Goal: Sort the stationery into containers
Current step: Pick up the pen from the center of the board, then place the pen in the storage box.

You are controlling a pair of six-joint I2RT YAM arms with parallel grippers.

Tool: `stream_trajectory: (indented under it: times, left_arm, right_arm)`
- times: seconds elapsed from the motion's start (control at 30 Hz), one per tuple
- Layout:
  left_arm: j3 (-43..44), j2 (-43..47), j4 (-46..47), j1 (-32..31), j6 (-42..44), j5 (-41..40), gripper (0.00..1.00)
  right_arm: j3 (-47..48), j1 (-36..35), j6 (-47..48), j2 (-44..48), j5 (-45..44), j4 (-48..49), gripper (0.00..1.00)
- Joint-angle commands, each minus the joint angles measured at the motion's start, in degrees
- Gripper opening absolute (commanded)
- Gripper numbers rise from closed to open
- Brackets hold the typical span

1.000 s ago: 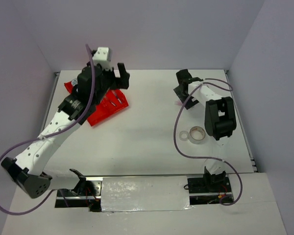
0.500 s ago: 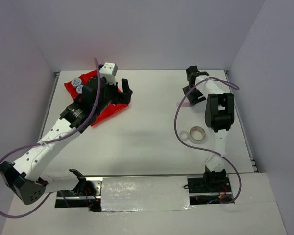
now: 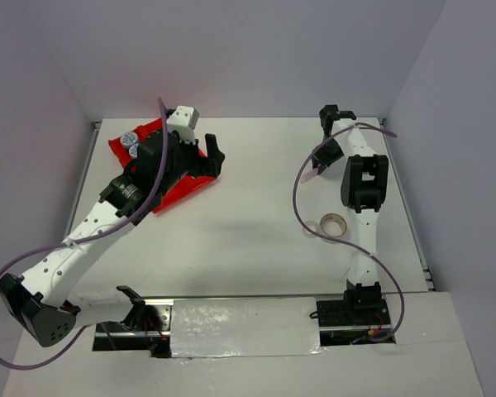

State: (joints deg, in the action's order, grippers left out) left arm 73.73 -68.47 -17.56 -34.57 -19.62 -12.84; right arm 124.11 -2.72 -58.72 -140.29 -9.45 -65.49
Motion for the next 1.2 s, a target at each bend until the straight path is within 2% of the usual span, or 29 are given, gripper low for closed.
stream_trajectory:
  times: [0.0, 0.03, 0.07, 0.1, 0.17, 0.27, 0.33, 0.37, 0.4, 0.43, 0.47, 0.53, 0.57, 0.67, 0.73, 0.87, 1.07, 1.17]
  left_arm:
    - [0.2, 2.0, 2.3, -0.2, 0.3, 1.2, 0.99]
    - [0.2, 1.8, 2.3, -0.2, 0.4, 1.2, 0.99]
    - [0.4, 1.6, 2.2, -0.2, 0.4, 1.4, 0.99]
    - [0.4, 1.4, 2.4, -0.2, 0.4, 2.3, 0.99]
    - [-0.7, 0.7, 3.4, -0.2, 0.4, 4.7, 0.99]
    - [-4.5, -0.2, 8.9, -0.2, -1.1, 11.6, 0.99]
    - [-6.3, -1.7, 13.1, -0.2, -4.2, 16.7, 0.99]
    - [-8.1, -2.3, 14.6, -0.2, -5.0, 19.1, 0.99]
    - [-9.0, -2.9, 16.3, -0.2, -7.0, 21.4, 0.99]
    - [-10.1, -4.0, 20.8, -0.2, -8.4, 25.6, 0.99]
    - [-12.8, -4.7, 23.6, -0.2, -9.7, 27.9, 0.99]
    - [-16.8, -6.4, 29.3, -0.3, -14.4, 33.5, 0.99]
    - [-17.9, -7.0, 35.4, -0.6, -15.4, 35.1, 0.99]
    - [-20.1, -8.5, 41.6, -2.4, -16.9, 34.0, 0.99]
    - [-19.9, -9.2, 41.7, -3.0, -16.3, 33.4, 0.99]
    - [-20.5, -9.4, 44.1, -3.1, -16.2, 33.4, 0.97]
    - [-19.6, -11.0, 45.6, -3.1, -15.9, 34.2, 0.92]
    - [-17.8, -12.6, 42.5, -3.1, -15.5, 33.3, 0.86]
  right_arm:
    - [7.2, 0.3, 10.1, -4.3, 5.8, -2.5, 0.18]
    - [7.2, 0.3, 11.4, -4.5, 6.5, -2.1, 0.15]
    - [6.8, 0.3, 13.3, -4.1, 8.3, -1.1, 0.06]
    - [5.6, 0.2, 16.5, -3.9, 9.1, 1.0, 0.02]
    - [4.2, -0.1, 19.9, -2.5, 12.0, 3.2, 0.00]
    - [-0.6, -2.2, 25.8, 3.3, 10.5, 7.8, 0.00]
    - [-10.3, -4.7, 28.5, 9.3, 7.8, 16.7, 0.00]
    - [-18.8, -5.7, 29.3, 16.6, 7.6, 20.3, 0.00]
    - [-22.7, -6.3, 29.6, 20.0, 5.9, 26.6, 0.00]
    - [-26.2, -7.5, 29.6, 26.8, 5.6, 29.7, 0.00]
    - [-32.4, -7.7, 29.5, 30.0, 5.6, 32.2, 0.00]
    - [-38.1, -9.0, 29.2, 38.2, 5.4, 39.3, 0.00]
    - [-40.8, -11.1, 29.1, 40.6, 4.9, 40.8, 0.00]
    - [-48.0, -14.3, 28.2, 48.1, 4.3, 45.3, 0.00]
    - [-53.7, -17.2, 27.1, 53.0, 5.1, 48.3, 0.00]
    - [-58.6, -21.4, 25.8, 60.6, 6.0, 53.5, 0.00]
    - [-61.0, -26.8, 25.8, 66.8, 8.5, 56.6, 0.00]
    - [-61.6, -28.6, 25.3, 69.2, 8.8, 57.5, 0.00]
